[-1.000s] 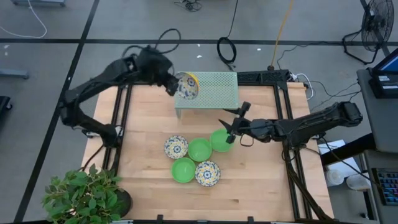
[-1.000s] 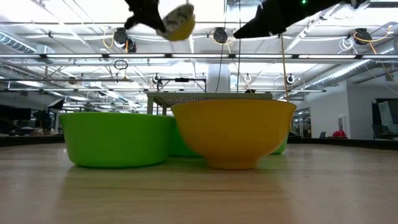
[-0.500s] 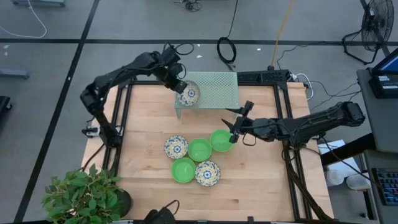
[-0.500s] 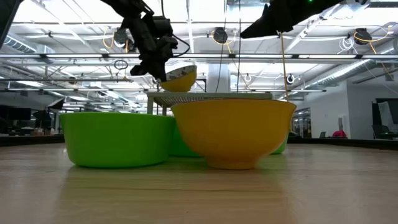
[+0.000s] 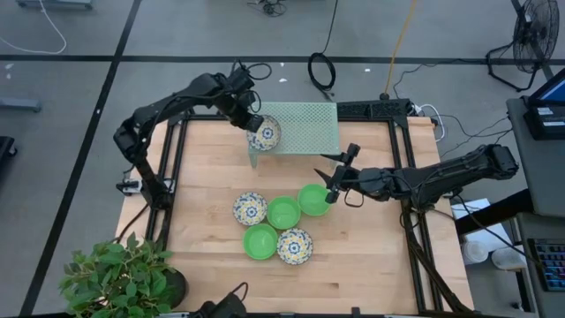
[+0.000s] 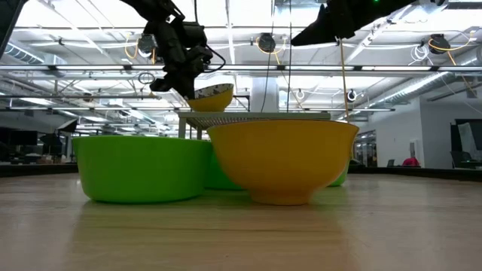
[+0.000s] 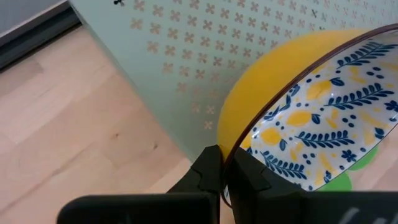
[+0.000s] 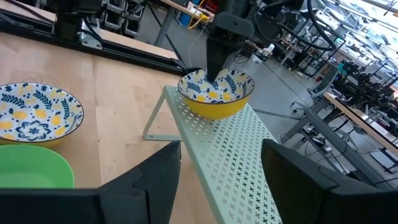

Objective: Pick & Place Mini bowls
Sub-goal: Put the top right white patterned bowl on the shelf

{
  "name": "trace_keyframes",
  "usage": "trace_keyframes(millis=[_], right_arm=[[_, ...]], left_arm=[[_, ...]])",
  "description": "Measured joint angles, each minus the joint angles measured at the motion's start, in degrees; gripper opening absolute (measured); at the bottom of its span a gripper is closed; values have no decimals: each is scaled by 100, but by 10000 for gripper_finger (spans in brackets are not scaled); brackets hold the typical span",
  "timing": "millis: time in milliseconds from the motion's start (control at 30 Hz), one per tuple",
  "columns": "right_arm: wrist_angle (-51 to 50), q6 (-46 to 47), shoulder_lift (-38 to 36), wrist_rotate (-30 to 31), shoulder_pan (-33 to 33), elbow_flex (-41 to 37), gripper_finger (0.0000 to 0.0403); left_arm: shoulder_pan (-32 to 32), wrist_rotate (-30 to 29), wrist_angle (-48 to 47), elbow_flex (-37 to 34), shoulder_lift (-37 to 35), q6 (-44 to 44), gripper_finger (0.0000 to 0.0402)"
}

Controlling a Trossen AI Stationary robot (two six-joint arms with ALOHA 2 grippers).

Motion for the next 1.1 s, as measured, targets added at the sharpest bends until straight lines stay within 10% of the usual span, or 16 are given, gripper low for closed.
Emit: trace_keyframes(millis=[1100], right_arm=[[4, 59, 0, 0, 0, 0, 210]], left_arm=[[9, 431, -508, -15, -94, 159, 13]])
